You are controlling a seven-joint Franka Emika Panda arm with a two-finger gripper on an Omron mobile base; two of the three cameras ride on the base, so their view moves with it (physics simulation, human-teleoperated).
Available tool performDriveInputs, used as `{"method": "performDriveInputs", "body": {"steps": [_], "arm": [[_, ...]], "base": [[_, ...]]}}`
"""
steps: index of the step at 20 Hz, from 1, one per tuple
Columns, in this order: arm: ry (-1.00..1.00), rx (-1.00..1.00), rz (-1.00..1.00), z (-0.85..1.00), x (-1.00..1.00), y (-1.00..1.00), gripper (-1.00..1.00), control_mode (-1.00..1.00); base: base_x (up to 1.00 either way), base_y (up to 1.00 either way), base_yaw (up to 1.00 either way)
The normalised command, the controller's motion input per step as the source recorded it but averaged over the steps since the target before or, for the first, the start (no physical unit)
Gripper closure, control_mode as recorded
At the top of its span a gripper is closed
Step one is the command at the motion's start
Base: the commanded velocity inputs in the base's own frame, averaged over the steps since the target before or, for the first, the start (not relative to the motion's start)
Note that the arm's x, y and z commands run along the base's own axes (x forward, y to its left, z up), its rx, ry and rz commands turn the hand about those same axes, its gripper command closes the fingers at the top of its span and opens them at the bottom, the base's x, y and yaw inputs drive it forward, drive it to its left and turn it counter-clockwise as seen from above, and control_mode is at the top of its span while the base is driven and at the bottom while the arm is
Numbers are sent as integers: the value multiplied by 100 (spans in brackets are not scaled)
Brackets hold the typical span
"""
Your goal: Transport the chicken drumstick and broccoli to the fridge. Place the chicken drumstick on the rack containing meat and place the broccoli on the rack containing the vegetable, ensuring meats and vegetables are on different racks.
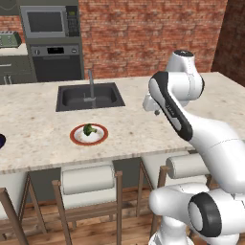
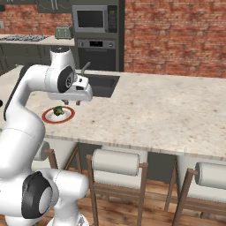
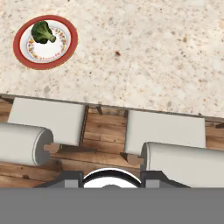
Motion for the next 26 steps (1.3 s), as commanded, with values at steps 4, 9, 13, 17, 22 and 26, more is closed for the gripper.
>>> {"method": "performDriveInputs", "body": {"steps": [4,9,13,17,22,26], "arm": [[-2,0,1,0,-40,0,-100,-100],[-1,-5,10,-9,-88,25,-100,-100],[-5,-7,9,0,-79,1,-100,-100],[-5,-4,12,0,-52,0,-100,-100],[-3,-3,9,0,-21,0,-100,-100],[-1,1,0,0,-3,0,-100,-100]], "base": [[0,0,0],[0,0,0],[0,0,0],[0,0,0],[0,0,0],[0,0,0]]}}
